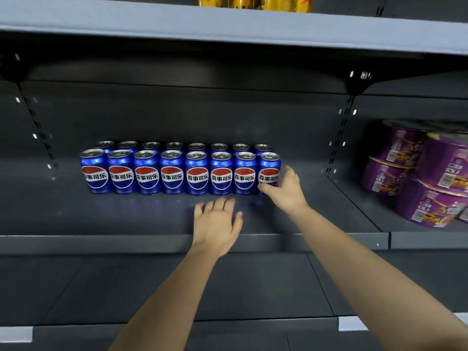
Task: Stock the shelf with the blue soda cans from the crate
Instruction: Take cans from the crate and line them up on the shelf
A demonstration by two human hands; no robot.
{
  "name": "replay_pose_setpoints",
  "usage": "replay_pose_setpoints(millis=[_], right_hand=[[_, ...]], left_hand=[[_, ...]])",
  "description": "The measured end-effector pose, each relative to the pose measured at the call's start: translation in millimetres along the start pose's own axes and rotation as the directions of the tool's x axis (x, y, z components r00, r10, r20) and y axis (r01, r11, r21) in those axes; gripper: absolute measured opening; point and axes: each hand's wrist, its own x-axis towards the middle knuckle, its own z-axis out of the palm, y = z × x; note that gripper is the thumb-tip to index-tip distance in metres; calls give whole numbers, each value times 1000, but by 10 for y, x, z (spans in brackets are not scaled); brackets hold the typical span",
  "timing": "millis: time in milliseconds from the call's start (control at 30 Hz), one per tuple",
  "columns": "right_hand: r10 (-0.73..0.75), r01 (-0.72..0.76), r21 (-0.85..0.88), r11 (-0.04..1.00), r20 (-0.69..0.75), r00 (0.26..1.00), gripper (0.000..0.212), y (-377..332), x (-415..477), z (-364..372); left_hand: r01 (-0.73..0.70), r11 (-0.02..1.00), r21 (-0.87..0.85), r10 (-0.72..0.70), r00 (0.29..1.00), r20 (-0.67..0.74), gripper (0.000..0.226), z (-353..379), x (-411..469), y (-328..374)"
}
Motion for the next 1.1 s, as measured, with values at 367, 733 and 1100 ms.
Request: replay_pose_setpoints(millis=[367,733,1100], right_hand=[[-47,51,-134,990,29,998,73,-196,-1147,231],[-67,103,-275,956,137,988,63,21,-1987,279],[138,-42,-328,944,275,951,63,734,-2497,67]], left_hand=[[-77,997,28,77,997,-26,62,-337,-791,-464],[-96,995,28,95,995,33,57,-361,-1466,-636],[-24,998,58,15,987,158,49,-93,-2166,-400]])
